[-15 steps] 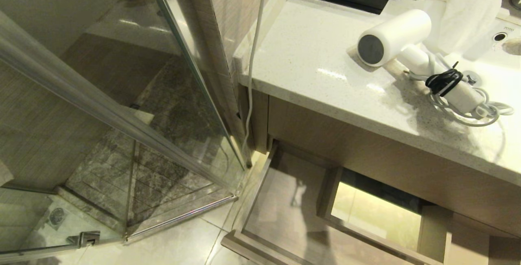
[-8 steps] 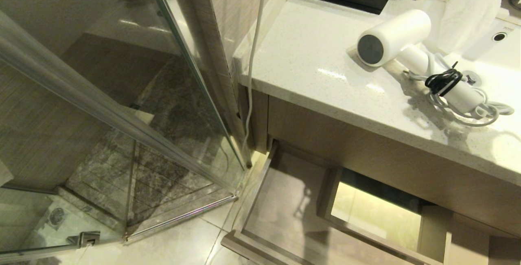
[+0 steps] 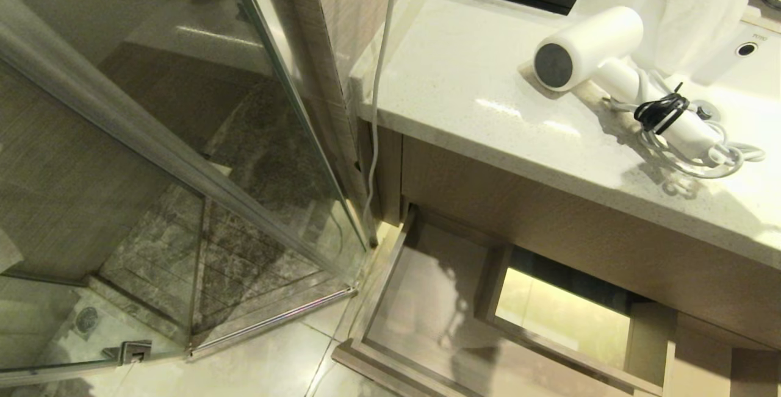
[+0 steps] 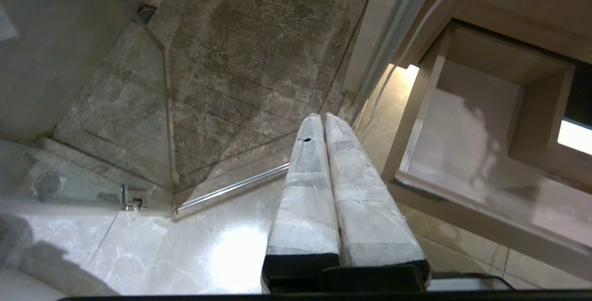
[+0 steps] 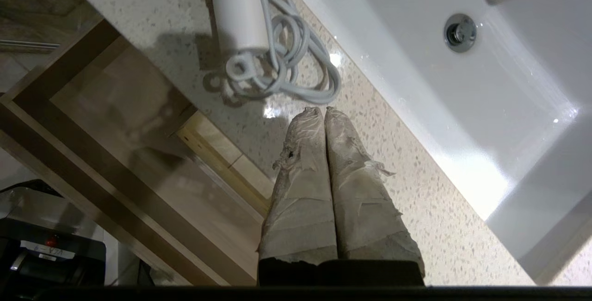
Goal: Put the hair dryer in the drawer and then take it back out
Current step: Close the drawer
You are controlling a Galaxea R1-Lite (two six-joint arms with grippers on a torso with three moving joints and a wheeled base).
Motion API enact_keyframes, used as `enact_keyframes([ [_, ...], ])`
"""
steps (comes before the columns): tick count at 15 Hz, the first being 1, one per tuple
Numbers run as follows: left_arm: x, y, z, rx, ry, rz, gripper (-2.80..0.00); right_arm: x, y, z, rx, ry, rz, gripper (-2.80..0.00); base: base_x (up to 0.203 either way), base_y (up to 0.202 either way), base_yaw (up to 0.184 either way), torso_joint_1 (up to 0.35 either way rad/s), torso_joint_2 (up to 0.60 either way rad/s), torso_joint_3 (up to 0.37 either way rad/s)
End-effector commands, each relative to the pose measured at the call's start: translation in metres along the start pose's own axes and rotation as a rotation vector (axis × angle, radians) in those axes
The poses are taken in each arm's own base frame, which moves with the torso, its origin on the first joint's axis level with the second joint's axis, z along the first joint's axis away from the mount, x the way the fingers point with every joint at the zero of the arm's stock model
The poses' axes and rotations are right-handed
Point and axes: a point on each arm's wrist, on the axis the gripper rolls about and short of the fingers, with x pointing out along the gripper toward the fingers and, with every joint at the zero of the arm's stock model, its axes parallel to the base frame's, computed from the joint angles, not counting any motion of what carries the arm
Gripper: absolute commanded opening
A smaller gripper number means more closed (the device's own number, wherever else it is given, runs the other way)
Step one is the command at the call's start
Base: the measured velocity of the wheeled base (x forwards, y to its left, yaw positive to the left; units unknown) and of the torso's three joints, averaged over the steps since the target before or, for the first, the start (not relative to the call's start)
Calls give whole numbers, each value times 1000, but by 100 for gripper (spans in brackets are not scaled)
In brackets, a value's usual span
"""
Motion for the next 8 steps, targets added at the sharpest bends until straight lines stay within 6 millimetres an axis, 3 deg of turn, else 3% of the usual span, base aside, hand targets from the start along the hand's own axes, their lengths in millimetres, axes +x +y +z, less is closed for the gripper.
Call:
enact_keyframes([
  [1, 0, 0, 0, 0, 1, 0, -280, -10, 3, -2, -6, -13, -12, -280, 0, 0, 0, -298, 134, -158],
  [8, 0, 0, 0, -1, 1, 0, -280, -18, 10, -9, -8, -18, -15, -280, 0, 0, 0, -318, 100, -206],
])
